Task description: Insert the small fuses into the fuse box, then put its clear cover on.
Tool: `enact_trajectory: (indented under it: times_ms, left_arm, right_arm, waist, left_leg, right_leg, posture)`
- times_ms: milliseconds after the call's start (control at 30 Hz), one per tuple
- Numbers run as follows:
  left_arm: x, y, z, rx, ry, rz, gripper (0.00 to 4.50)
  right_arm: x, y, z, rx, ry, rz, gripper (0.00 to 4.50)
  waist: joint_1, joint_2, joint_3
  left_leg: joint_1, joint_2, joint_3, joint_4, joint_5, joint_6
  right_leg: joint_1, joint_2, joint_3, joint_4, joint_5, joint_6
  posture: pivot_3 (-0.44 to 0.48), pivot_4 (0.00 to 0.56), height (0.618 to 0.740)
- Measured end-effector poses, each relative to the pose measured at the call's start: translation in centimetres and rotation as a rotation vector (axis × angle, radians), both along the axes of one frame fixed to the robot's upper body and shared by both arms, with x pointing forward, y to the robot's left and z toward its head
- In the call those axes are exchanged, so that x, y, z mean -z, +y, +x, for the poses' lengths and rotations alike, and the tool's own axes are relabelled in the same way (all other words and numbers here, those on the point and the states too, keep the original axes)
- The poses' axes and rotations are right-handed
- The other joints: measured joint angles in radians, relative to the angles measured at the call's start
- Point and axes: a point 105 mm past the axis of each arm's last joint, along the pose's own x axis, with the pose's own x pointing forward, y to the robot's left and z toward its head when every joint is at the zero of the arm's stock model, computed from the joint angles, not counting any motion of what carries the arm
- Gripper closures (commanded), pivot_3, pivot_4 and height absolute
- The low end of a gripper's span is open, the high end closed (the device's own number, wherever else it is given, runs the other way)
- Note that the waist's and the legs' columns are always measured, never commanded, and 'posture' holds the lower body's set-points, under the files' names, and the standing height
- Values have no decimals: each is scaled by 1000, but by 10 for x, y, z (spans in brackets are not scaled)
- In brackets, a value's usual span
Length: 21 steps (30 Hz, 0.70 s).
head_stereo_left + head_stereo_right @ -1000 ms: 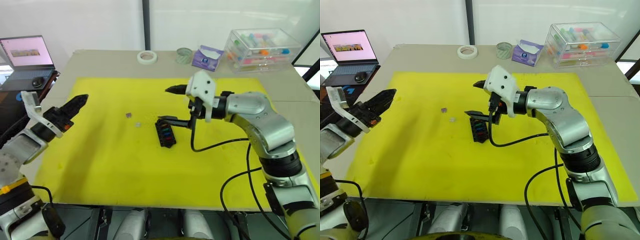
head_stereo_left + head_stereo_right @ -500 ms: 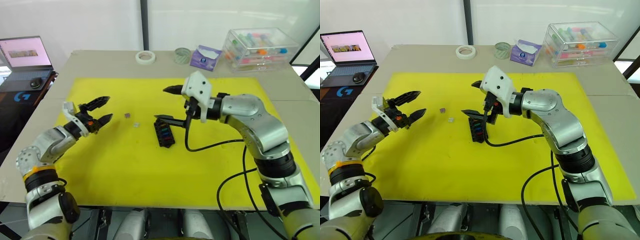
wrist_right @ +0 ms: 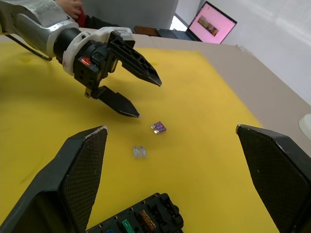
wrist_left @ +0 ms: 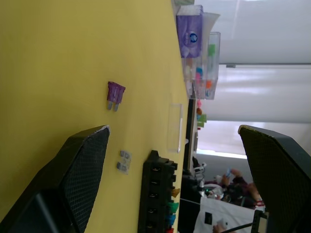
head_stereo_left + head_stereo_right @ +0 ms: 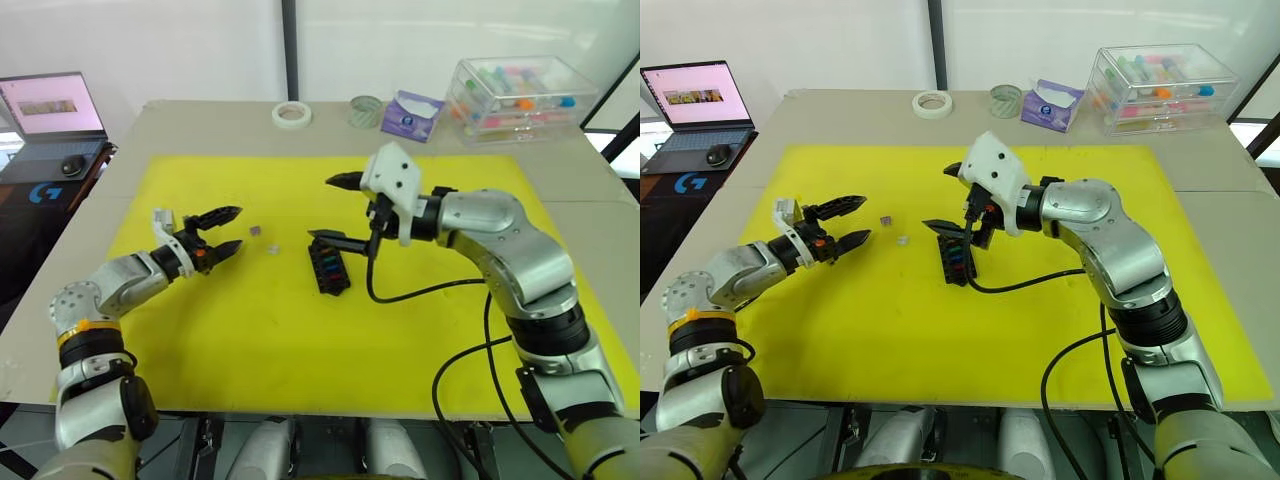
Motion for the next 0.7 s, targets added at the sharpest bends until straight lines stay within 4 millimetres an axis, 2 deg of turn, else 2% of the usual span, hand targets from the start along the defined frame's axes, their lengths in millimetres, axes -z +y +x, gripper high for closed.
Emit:
enact_trajectory:
  times_ms: [400, 700]
  left_arm:
    - [6, -8, 17, 4, 29, -13, 0]
    - [7, -14, 21, 37, 30, -6, 0]
  right_arm:
    - [-3, 2, 1, 10, -8, 6, 16]
    - [-1, 1, 2, 19, 11, 3, 16]
  waist:
    - [7, 0, 0]
    - [8, 0, 0]
  left_leg:
    - [0, -1, 0, 1, 0, 0]
    - [0, -1, 0, 1, 0, 0]
  right_leg:
    - [1, 0, 0, 0, 0, 0]
    - [1, -1, 0, 0, 0, 0]
  posture:
    - [0, 150, 740]
    - [0, 150, 740]
